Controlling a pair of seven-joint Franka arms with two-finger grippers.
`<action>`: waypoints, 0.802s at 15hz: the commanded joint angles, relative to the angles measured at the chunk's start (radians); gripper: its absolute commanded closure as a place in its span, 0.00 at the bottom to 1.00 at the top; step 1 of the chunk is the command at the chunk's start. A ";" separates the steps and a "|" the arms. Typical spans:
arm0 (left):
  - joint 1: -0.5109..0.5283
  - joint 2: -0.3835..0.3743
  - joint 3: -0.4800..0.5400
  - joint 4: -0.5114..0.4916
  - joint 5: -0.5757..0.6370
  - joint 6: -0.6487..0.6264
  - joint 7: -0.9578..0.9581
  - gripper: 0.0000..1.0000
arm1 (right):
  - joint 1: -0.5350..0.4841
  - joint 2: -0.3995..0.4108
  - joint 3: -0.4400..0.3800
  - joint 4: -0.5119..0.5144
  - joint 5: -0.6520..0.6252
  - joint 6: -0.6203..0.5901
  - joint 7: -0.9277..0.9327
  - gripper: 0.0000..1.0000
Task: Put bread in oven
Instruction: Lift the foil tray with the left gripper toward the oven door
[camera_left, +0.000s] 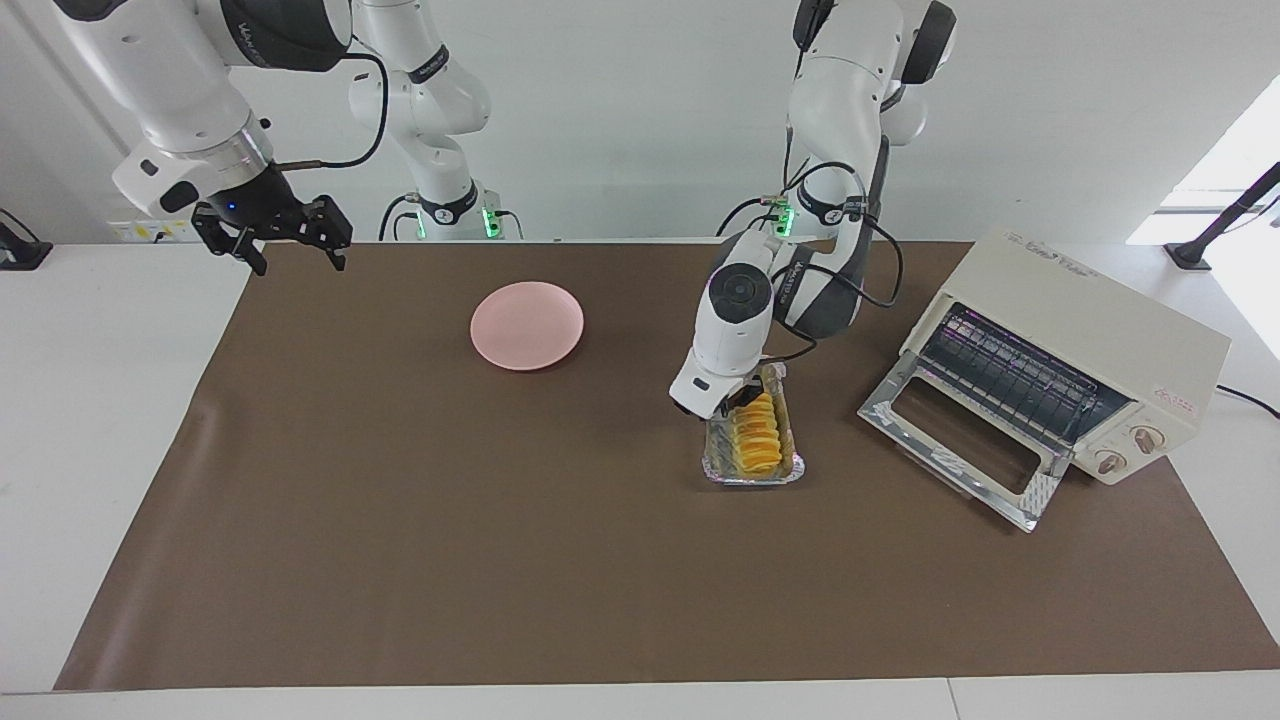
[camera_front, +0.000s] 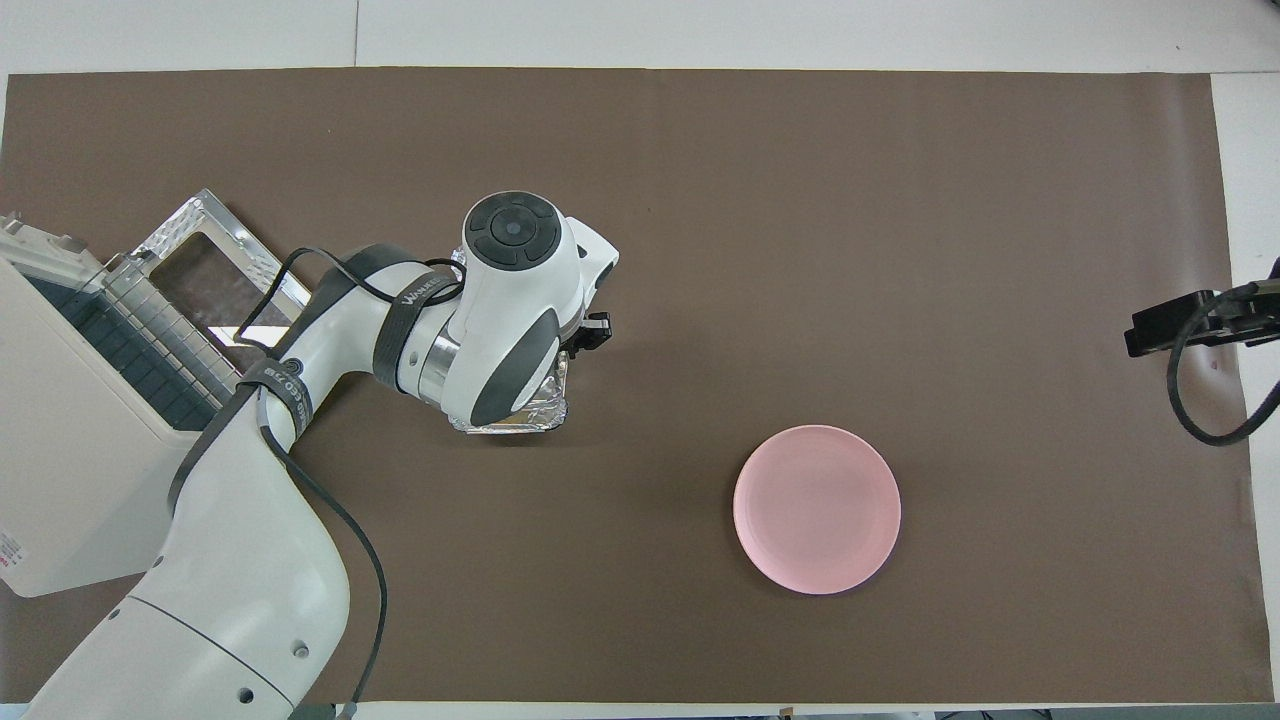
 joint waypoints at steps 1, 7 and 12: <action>-0.003 -0.008 0.003 -0.026 -0.008 0.017 -0.013 1.00 | -0.028 -0.016 0.019 -0.013 0.023 0.017 -0.019 0.00; 0.016 0.036 0.016 0.160 -0.009 -0.240 -0.048 1.00 | -0.027 -0.016 0.017 -0.013 0.025 0.010 -0.018 0.00; 0.039 0.075 0.137 0.317 -0.011 -0.304 -0.044 1.00 | -0.016 -0.019 0.017 -0.014 0.023 0.007 -0.019 0.00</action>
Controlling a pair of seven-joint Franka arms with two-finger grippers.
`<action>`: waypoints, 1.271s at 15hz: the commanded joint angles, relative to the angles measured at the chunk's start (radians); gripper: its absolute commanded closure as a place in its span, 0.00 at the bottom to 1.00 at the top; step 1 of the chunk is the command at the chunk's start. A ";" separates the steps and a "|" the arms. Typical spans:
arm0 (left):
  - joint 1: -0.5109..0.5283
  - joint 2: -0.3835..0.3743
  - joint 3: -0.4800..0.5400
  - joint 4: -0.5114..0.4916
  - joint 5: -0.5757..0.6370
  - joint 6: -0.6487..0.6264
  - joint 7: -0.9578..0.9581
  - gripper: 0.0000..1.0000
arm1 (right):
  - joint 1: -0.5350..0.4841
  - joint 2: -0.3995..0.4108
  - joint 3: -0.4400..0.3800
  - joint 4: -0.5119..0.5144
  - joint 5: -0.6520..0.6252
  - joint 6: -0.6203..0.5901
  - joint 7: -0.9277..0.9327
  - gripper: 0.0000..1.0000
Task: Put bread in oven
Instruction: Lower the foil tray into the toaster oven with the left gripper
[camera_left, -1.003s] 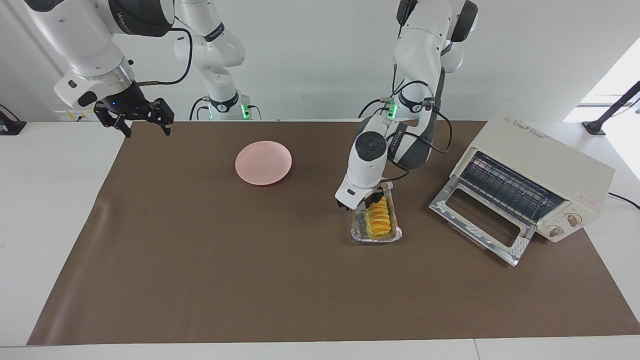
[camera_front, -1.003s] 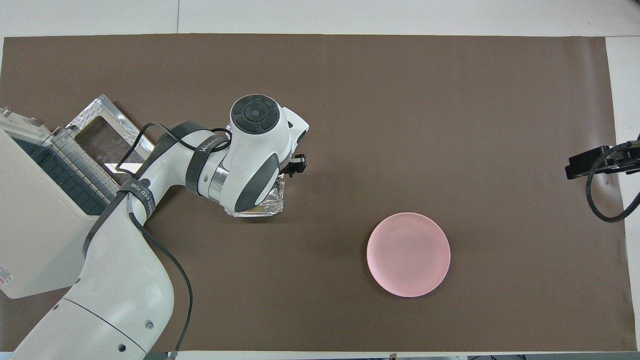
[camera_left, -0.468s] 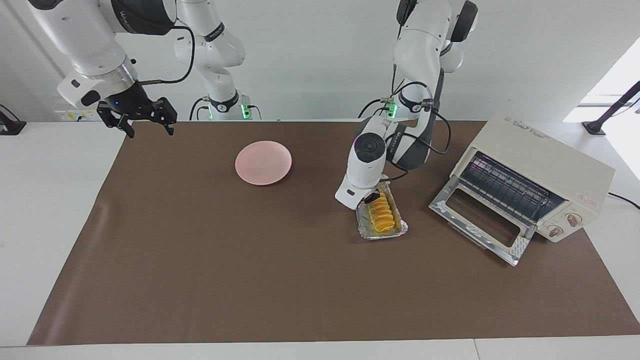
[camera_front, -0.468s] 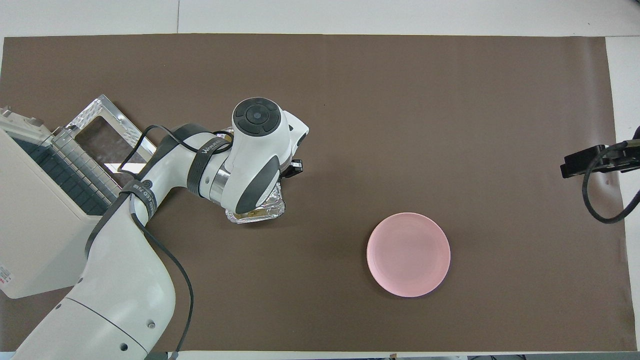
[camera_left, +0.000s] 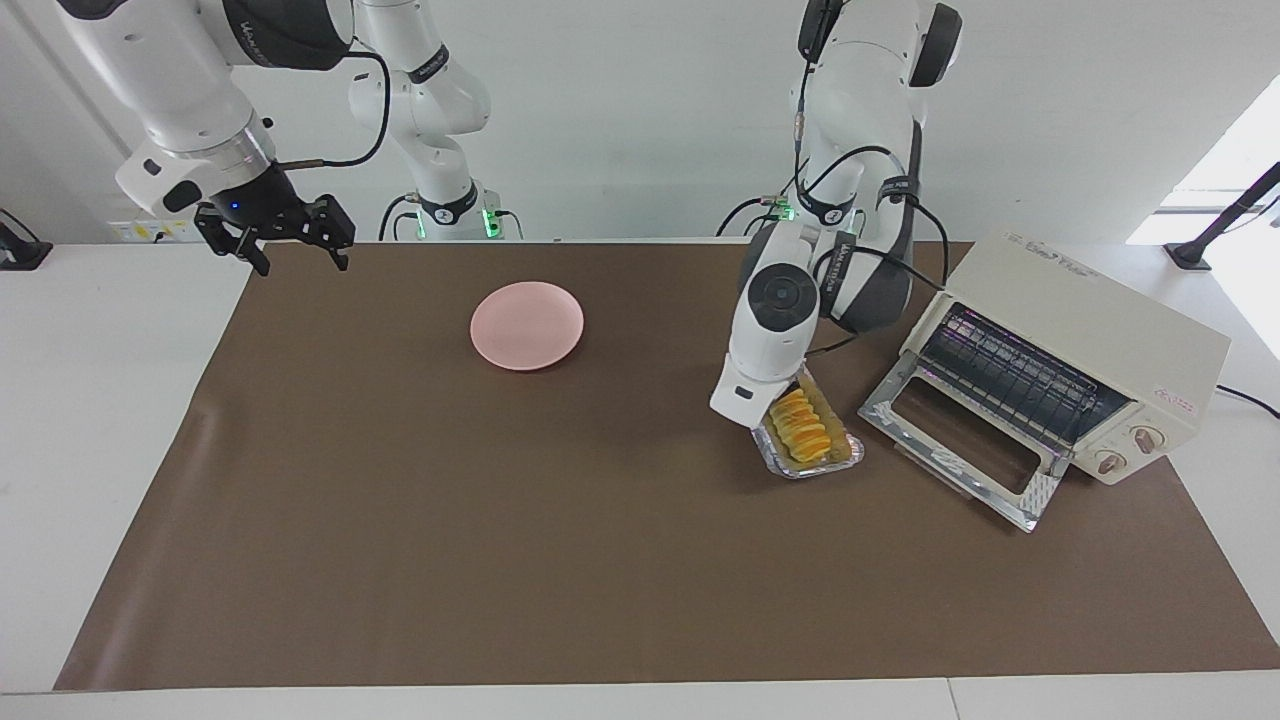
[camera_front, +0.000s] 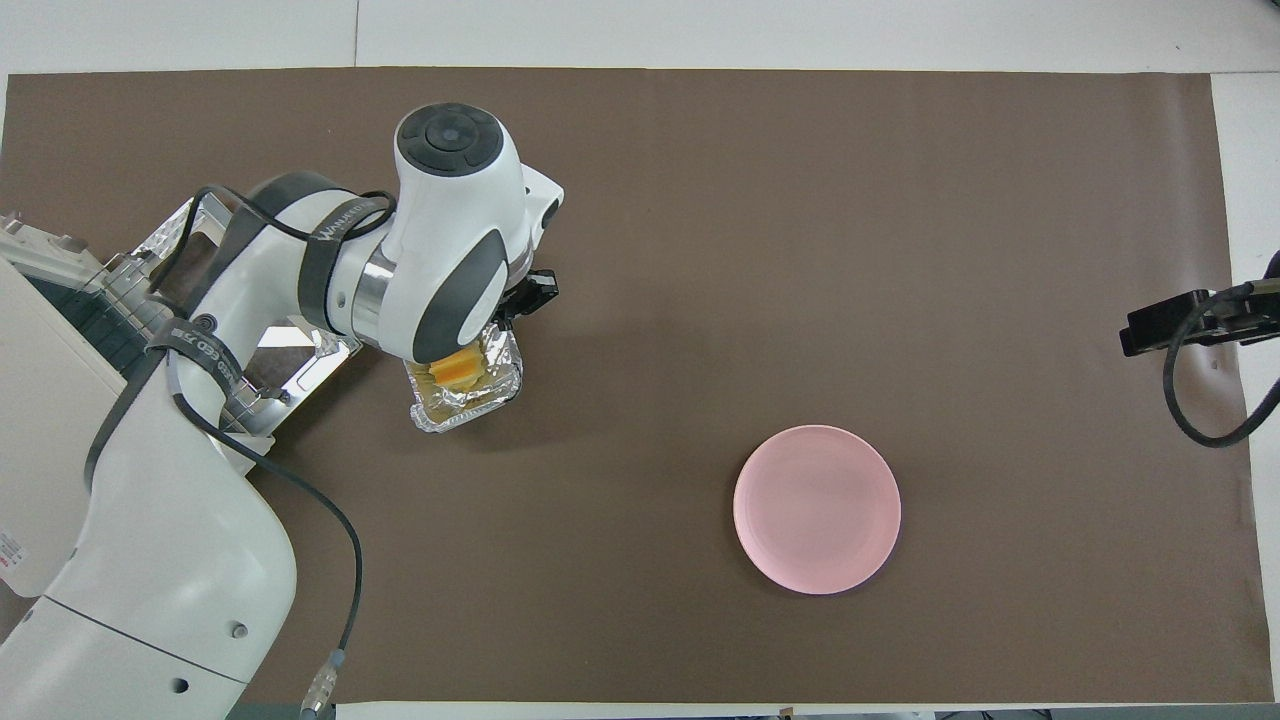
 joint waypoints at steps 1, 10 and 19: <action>0.016 0.068 0.048 0.139 -0.011 -0.075 -0.008 1.00 | -0.013 -0.019 0.015 -0.016 0.020 0.003 -0.021 0.00; 0.169 0.128 0.172 0.267 -0.011 -0.309 -0.004 1.00 | -0.007 -0.020 0.015 -0.017 0.019 0.001 -0.021 0.00; 0.207 0.113 0.194 0.262 0.081 -0.362 0.012 1.00 | 0.001 -0.020 0.015 -0.017 0.019 0.000 -0.021 0.00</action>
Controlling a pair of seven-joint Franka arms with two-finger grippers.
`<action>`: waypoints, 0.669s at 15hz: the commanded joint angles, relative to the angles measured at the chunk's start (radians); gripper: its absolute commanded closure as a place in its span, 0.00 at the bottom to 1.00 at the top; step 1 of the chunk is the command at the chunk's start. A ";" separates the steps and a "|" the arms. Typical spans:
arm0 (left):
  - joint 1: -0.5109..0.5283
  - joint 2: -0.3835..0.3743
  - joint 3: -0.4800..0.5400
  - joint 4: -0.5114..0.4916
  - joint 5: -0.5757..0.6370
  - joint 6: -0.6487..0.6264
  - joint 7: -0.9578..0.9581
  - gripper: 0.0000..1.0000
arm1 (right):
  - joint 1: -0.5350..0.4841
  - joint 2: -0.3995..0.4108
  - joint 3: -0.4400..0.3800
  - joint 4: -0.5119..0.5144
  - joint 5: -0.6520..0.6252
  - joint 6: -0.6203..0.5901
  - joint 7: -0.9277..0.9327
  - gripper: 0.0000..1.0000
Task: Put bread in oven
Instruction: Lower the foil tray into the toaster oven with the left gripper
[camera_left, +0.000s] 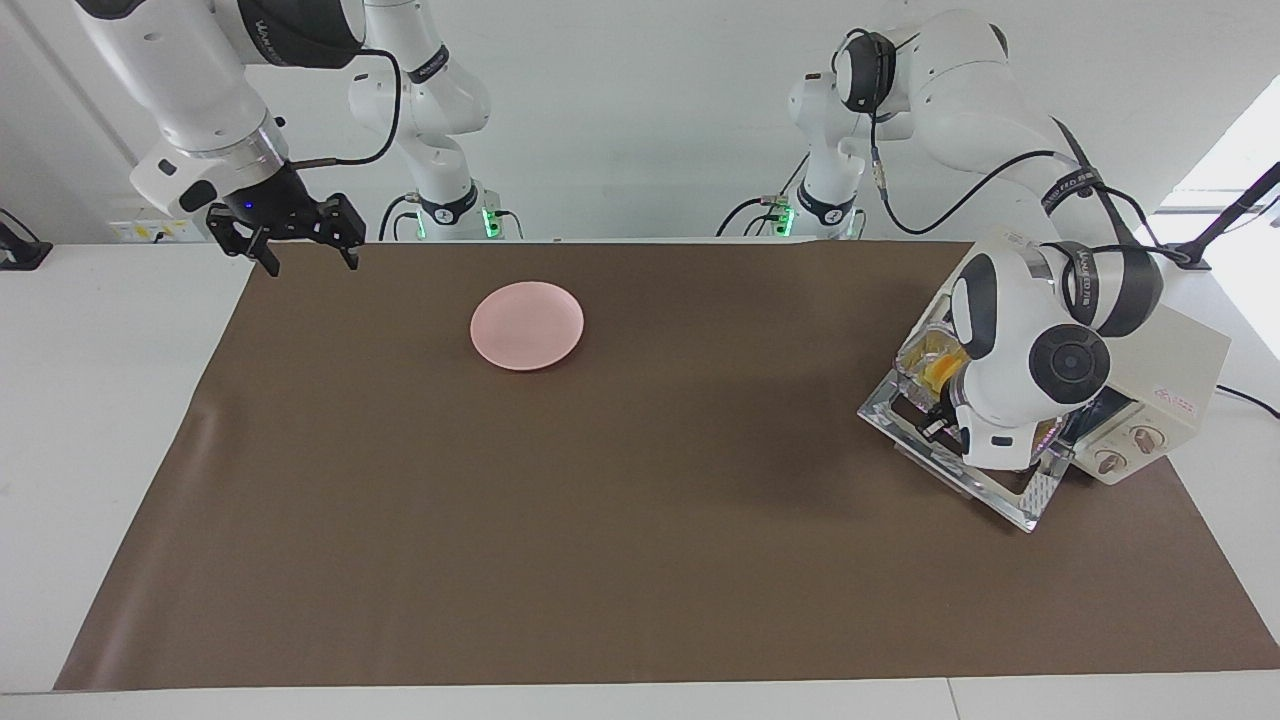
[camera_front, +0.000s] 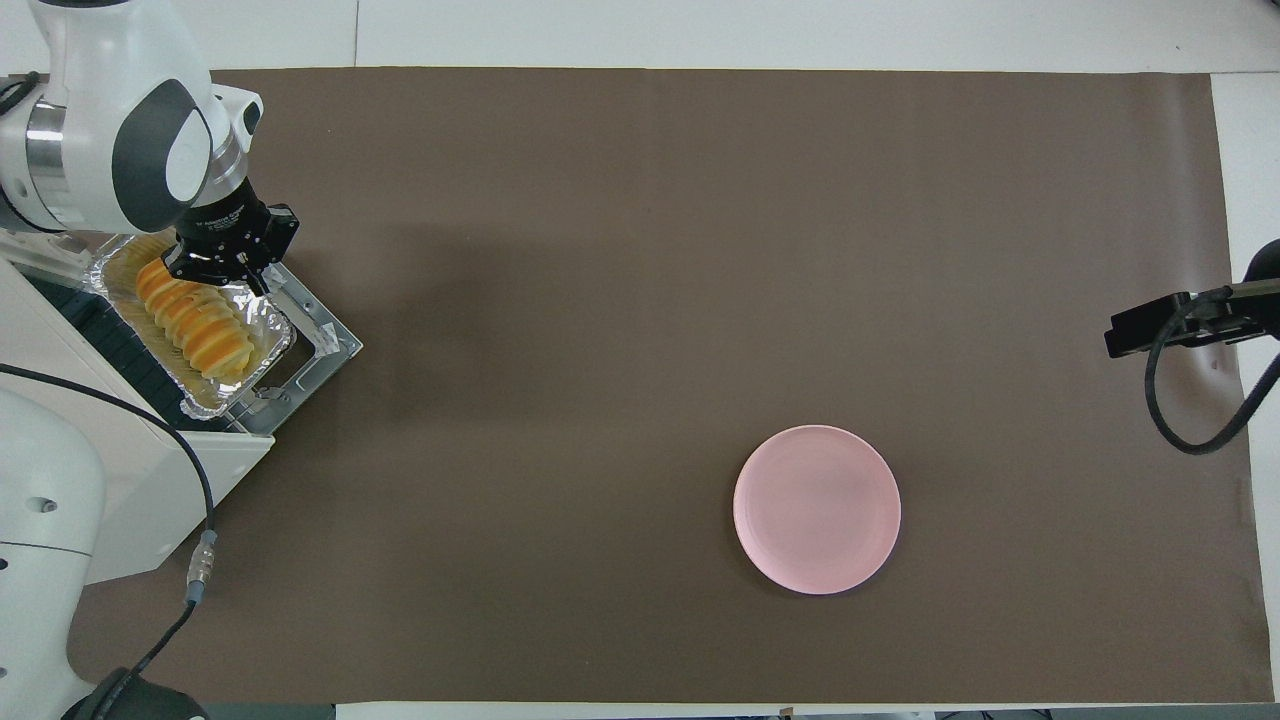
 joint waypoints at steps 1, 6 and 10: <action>0.002 0.011 0.009 0.029 0.041 -0.025 0.022 1.00 | -0.009 -0.020 0.000 -0.017 0.018 0.000 -0.021 0.00; 0.047 0.006 0.013 0.011 0.072 -0.011 0.025 1.00 | -0.009 -0.020 0.002 -0.017 0.018 0.000 -0.021 0.00; 0.067 -0.031 0.028 -0.070 0.073 0.012 0.022 1.00 | -0.004 -0.020 0.002 -0.017 0.018 -0.001 -0.021 0.00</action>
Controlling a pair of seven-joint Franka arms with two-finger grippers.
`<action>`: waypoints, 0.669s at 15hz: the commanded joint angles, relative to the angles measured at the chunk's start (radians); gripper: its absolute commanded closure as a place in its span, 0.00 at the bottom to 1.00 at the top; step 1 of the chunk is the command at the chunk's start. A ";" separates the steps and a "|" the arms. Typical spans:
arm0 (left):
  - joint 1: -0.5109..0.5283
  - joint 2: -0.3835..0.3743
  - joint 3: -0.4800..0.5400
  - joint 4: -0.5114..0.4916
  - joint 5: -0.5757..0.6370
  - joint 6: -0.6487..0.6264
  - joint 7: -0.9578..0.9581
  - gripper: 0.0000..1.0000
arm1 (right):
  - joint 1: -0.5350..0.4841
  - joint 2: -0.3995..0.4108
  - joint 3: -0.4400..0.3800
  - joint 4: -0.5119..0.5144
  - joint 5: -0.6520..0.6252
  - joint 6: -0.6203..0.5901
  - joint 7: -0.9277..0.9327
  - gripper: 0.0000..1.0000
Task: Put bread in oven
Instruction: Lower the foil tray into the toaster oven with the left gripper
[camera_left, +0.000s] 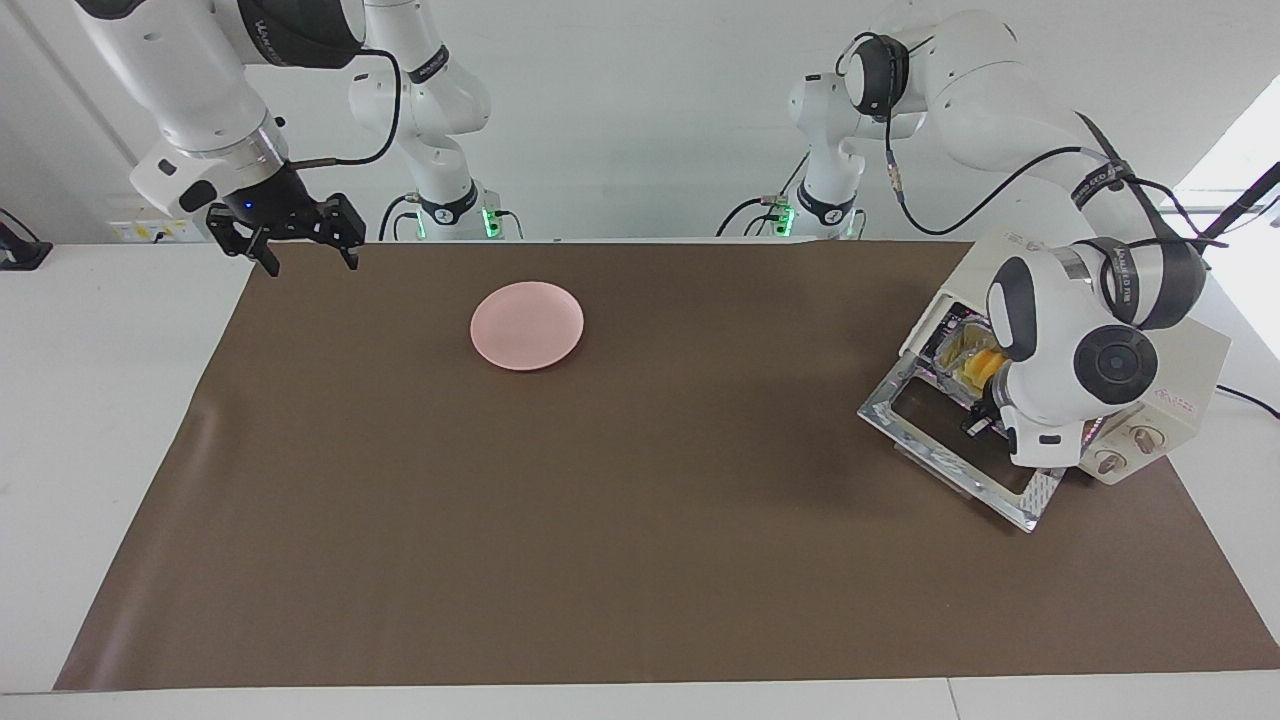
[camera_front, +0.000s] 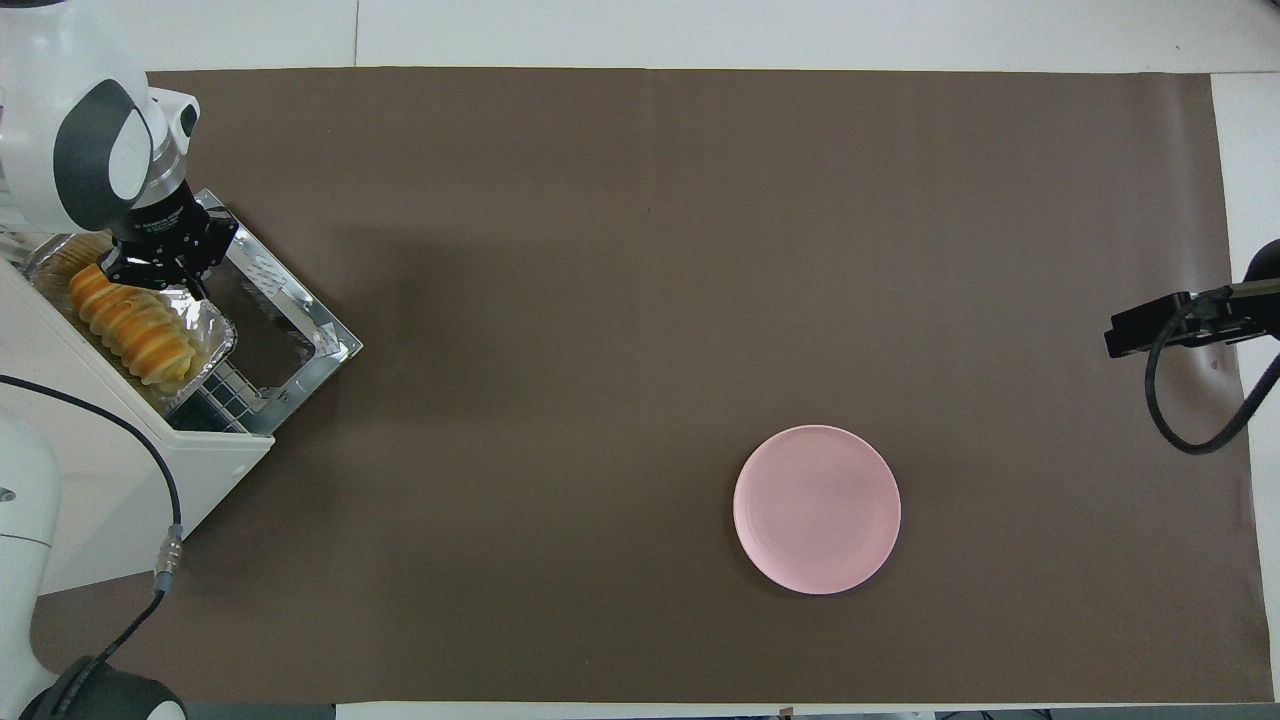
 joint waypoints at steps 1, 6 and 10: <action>0.003 -0.035 0.007 -0.069 0.021 0.011 0.005 1.00 | -0.004 -0.020 0.002 -0.017 0.018 -0.001 -0.021 0.00; 0.011 -0.057 0.008 -0.112 0.022 0.013 0.001 1.00 | -0.010 -0.020 0.000 -0.017 0.018 0.000 -0.021 0.00; 0.018 -0.069 0.013 -0.142 0.037 0.027 0.005 1.00 | -0.009 -0.020 0.000 -0.017 0.018 -0.001 -0.021 0.00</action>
